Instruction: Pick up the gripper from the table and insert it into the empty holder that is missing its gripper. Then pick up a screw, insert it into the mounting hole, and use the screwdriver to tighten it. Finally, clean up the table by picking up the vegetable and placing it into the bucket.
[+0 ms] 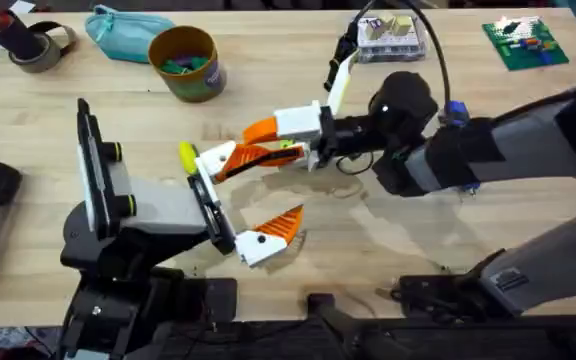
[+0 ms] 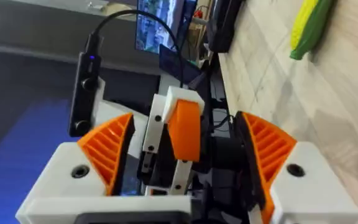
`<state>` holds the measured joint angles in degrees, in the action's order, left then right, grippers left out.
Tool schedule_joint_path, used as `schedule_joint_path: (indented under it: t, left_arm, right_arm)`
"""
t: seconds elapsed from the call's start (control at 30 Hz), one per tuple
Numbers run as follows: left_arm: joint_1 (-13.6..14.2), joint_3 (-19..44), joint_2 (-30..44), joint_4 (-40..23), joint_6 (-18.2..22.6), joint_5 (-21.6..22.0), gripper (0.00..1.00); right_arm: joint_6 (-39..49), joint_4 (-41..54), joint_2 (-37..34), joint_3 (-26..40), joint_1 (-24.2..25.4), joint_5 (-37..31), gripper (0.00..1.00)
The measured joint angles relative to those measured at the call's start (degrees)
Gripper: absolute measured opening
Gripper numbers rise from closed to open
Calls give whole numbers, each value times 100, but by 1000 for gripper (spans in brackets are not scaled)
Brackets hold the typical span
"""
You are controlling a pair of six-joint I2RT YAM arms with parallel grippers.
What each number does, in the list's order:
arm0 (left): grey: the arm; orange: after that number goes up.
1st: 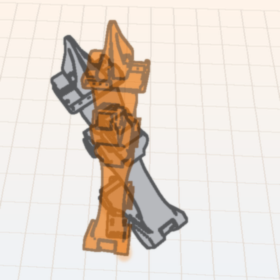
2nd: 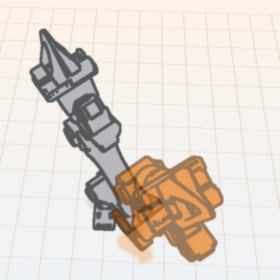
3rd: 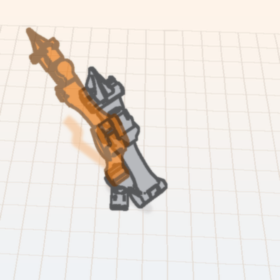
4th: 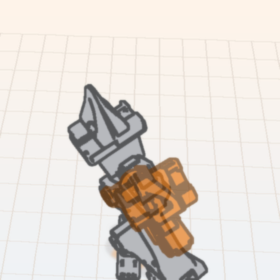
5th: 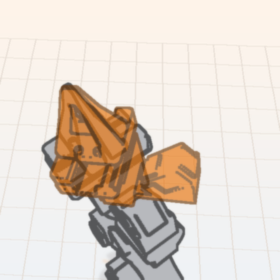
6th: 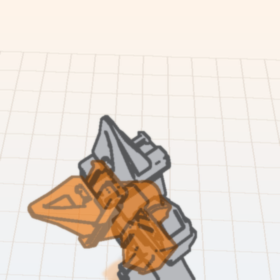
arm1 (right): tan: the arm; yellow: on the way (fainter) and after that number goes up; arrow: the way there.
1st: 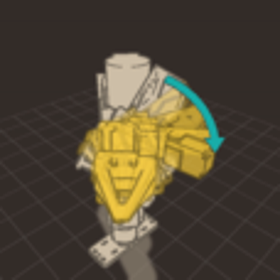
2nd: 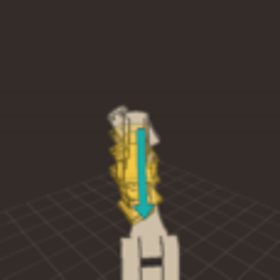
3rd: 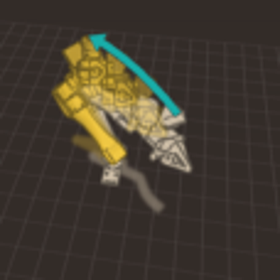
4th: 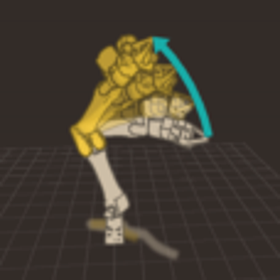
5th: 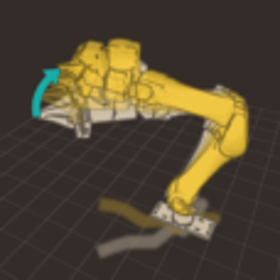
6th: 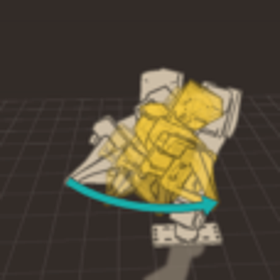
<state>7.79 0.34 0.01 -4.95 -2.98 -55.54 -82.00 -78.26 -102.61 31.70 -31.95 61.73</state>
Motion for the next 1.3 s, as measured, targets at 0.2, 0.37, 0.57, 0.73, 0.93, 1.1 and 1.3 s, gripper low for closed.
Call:
schedule_joint_path:
  t: [0.2,0.37,0.57,0.73,0.93,1.1,1.3]
  left_arm:
    - [0,0,-1,-2,0,0,986]
    - [0,0,-1,-1,0,-1,986]
    - [0,0,0,-2,0,-22,987]
    - [0,0,0,-2,0,-28,987]
    - [0,0,0,-3,0,-32,987]
    - [0,0,-2,-4,0,-35,987]
    - [0,0,-2,-4,0,-35,987]
  right_arm:
    - [14,42,284,-5,771,327,995]
    - [495,1034,958,69,1611,594,996]
    - [2448,4980,1608,831,2304,971,996]
    - [5978,10481,2026,2553,2719,17,995]
    - [8112,13376,2051,4259,2326,-2435,996]
    - [8684,14011,2089,4911,1700,-4213,996]
    - [8905,14172,2045,4967,893,-5193,996]
